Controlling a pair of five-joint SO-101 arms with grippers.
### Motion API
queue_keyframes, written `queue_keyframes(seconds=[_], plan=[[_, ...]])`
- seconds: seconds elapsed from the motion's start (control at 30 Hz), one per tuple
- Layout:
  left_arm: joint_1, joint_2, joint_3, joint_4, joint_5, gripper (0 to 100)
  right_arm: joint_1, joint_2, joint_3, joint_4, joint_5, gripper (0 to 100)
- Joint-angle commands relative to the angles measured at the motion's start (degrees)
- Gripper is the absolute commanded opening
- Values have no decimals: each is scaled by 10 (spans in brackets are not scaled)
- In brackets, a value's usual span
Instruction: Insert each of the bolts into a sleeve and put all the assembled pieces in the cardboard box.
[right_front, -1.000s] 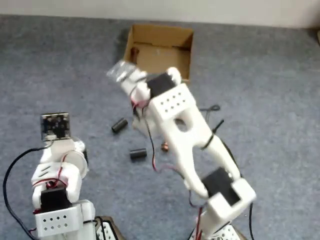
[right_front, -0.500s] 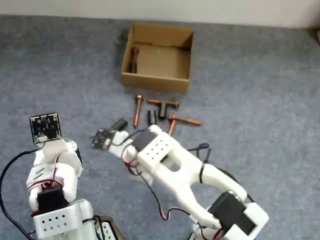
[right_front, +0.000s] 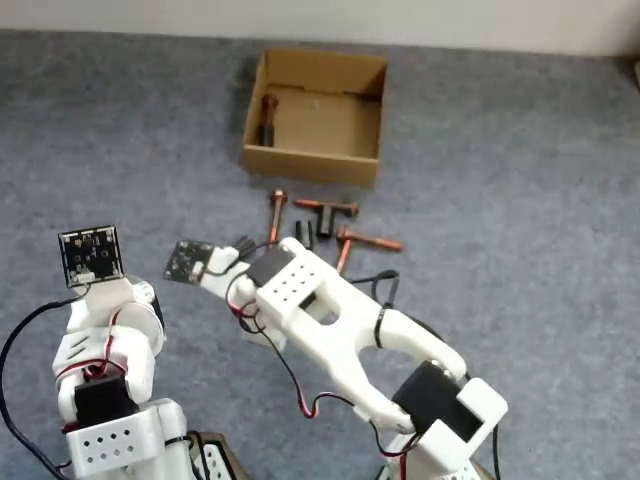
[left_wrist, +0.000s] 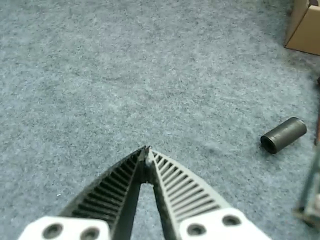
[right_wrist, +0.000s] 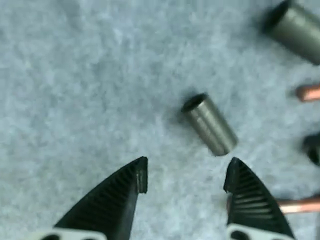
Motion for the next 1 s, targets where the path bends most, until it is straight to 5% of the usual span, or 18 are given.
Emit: queue_keyframes(seconds=[0.0,0.5,0.73,0.97], plan=[[-3,-4,-22,-11,2,7,10,-3,-17,-38,8,246],[0,-4,-20,-11,2,7,45,112,-33,-71,8,242],[15,-4,-19,-11,2,7,44,111,-32,-70,6,65],[15,-4,-19,-11,2,7,43,110,-33,-72,7,43]])
